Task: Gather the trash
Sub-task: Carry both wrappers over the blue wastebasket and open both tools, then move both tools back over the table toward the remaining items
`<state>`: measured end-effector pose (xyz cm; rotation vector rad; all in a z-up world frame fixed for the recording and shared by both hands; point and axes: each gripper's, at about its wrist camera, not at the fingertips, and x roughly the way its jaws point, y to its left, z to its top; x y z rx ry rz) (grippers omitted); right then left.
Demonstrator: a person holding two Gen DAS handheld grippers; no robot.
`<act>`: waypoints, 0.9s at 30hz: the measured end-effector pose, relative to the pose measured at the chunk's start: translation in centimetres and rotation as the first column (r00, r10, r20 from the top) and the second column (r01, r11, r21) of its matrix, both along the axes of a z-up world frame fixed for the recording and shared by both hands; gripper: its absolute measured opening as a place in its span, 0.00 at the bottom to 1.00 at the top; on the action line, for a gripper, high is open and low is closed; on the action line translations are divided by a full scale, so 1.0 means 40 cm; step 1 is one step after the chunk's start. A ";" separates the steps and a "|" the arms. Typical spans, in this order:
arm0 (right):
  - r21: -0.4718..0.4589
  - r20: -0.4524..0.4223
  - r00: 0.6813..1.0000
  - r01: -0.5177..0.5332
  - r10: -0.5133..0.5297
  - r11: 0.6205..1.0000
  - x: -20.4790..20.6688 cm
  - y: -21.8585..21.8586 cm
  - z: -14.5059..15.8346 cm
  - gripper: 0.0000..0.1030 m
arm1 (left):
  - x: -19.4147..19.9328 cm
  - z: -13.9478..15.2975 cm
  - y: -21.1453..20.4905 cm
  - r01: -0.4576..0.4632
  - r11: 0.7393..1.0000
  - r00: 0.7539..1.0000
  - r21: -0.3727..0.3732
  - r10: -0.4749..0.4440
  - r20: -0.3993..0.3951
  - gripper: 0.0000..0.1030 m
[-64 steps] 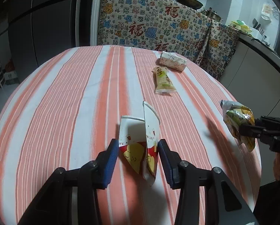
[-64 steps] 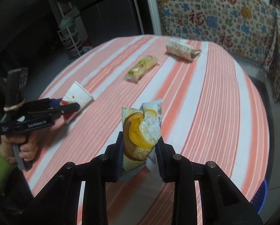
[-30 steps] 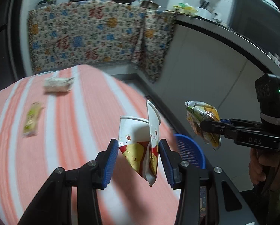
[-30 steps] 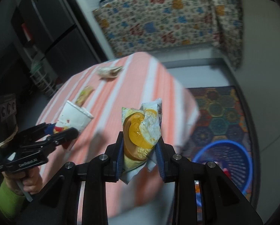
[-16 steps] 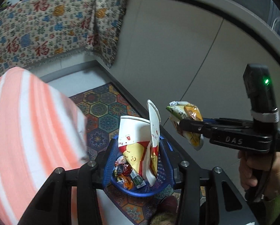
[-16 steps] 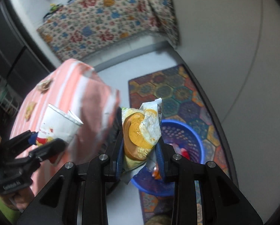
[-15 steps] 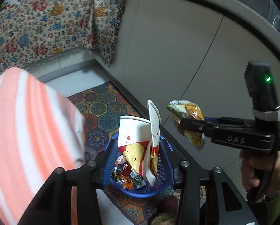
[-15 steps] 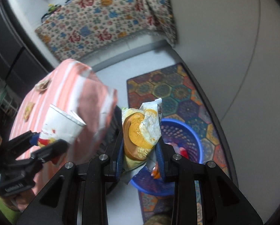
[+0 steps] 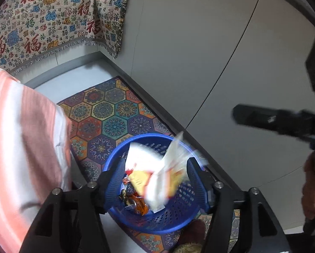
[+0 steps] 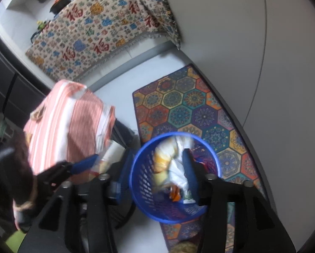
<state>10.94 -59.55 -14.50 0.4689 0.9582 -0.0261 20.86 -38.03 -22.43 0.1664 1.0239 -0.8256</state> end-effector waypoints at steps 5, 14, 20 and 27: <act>-0.036 0.025 1.000 0.017 -0.016 0.999 -0.008 -0.001 0.020 0.60 | 0.000 -0.004 0.017 -0.024 1.000 1.000 -0.001 0.024 0.001 0.61; -0.213 0.036 0.999 -0.007 0.015 0.977 0.002 0.071 0.056 0.83 | -0.070 0.135 0.160 -0.074 0.996 0.995 -0.045 0.077 0.059 0.61; -0.313 0.083 0.992 -0.062 0.092 0.948 0.024 0.203 0.099 0.85 | -0.123 0.218 0.415 -0.158 0.987 0.977 -0.029 0.160 0.140 0.68; -0.280 0.151 0.931 -0.284 0.334 0.917 0.034 0.529 0.123 0.88 | -0.083 0.205 0.797 -0.417 0.904 0.898 0.099 0.392 0.201 0.68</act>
